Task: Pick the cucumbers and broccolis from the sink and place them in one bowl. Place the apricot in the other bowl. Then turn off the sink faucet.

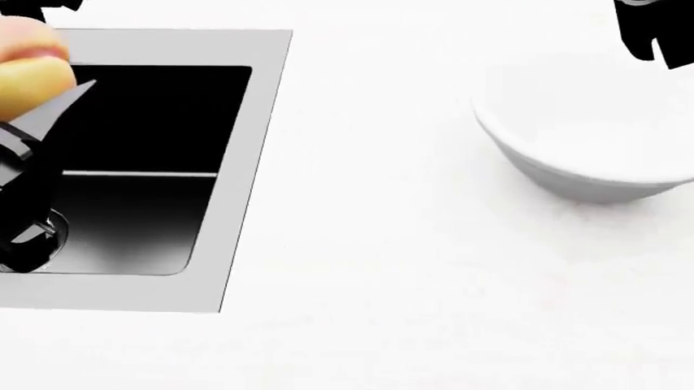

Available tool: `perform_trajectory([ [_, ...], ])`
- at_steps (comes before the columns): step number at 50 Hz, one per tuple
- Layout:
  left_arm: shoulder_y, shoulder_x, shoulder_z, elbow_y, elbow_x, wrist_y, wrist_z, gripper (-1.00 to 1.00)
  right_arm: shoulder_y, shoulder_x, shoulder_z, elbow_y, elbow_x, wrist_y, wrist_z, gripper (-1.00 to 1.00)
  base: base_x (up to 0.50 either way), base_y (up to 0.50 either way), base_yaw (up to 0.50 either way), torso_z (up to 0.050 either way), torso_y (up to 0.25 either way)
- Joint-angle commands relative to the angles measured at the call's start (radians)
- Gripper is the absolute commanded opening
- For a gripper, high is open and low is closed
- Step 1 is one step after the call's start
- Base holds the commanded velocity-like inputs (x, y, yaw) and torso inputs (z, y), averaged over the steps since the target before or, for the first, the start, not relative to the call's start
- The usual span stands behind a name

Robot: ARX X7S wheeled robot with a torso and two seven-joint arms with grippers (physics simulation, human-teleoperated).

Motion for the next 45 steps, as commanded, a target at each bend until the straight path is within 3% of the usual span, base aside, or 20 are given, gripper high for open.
perform_trajectory([
  [1,-0.014,0.023,-0.019,-0.009,-0.005,0.020,0.019,-1.00,0.009,-0.020,0.030,0.006,-0.011,-0.001,-0.016,1.00,-0.02,-0.50,0.00,0.000,0.000],
  [35,-0.025,0.021,-0.017,-0.015,-0.009,0.019,0.024,-1.00,0.005,-0.020,0.040,0.011,-0.021,0.013,-0.004,1.00,-0.02,-0.50,0.00,0.000,0.000],
  [45,-0.048,0.036,-0.010,-0.030,-0.013,0.012,0.021,-1.00,0.010,-0.025,0.045,0.014,-0.038,0.022,-0.002,1.00,0.18,-0.07,0.00,0.000,0.000],
])
